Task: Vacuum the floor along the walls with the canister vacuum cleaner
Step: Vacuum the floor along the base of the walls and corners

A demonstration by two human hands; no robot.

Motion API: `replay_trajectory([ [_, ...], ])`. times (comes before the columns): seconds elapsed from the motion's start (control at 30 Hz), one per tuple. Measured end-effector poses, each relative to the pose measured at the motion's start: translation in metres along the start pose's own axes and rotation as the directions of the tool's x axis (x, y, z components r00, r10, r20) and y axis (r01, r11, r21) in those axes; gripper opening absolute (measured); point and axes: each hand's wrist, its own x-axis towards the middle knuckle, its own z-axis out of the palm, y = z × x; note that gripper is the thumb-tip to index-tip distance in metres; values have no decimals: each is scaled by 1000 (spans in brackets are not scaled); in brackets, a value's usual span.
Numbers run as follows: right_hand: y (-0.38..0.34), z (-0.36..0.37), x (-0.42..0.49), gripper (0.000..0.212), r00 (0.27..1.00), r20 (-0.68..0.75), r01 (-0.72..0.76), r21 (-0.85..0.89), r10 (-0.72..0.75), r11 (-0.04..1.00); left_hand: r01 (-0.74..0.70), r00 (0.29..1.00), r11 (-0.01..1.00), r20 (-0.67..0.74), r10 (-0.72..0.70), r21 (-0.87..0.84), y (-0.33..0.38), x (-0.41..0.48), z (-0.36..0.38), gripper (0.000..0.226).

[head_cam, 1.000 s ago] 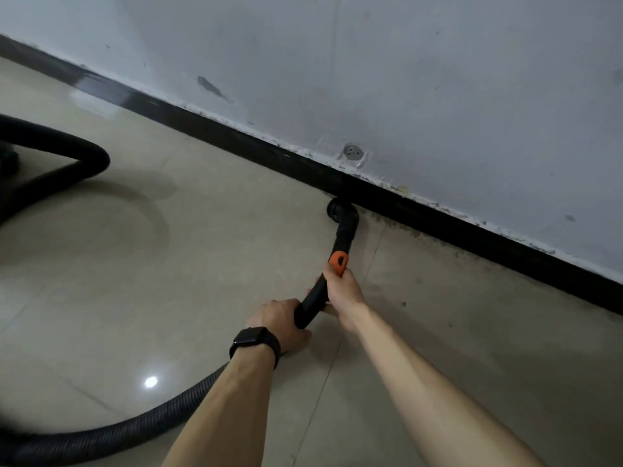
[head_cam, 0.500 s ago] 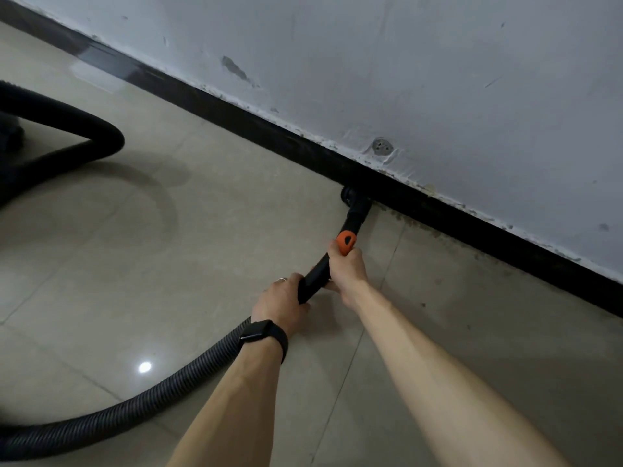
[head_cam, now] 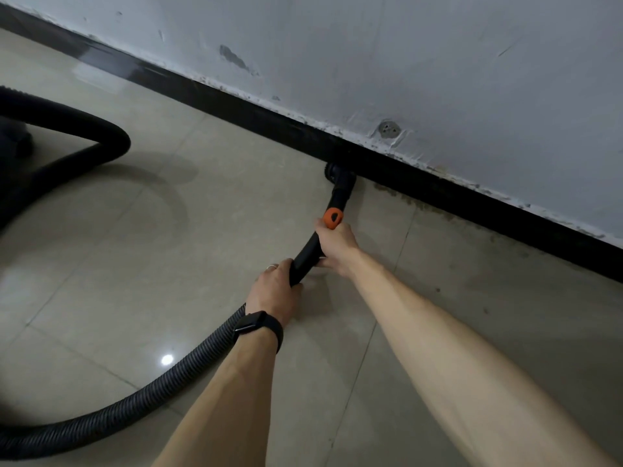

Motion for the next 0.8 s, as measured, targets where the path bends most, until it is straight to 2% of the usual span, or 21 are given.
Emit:
replay_trajectory([
  [0.2, -4, -34, -6, 46, 999, 39, -5, -113, 9, 994, 3, 996, 995, 87, -12, 102, 28, -9, 5, 26],
  [0.37, 32, -61, -20, 54, 997, -73, -39, -98, 32, 994, -47, 981, 981, 196, 10, 187, 47, -28, 10, 25],
  [0.47, 51, -74, -22, 57, 997, -55, -59, -56, 56, 997, -75, 972, 967, 234, 16, 243, 53, -34, 11, 24],
  [0.57, 55, -87, -20, 69, 998, -46, -36, -53, 34, 998, -89, 969, 962, 244, 24, 257, 62, -39, 15, 25],
  [0.7, 46, -103, -41, 55, 997, -71, -19, -99, 12, 995, -100, 967, 958, 255, 29, 270, 76, -44, 21, 25],
  [0.8, 48, -103, -42, 56, 998, -56, 3, -130, -10, 992, -103, 967, 954, 253, 30, 282, 78, -42, 22, 28],
])
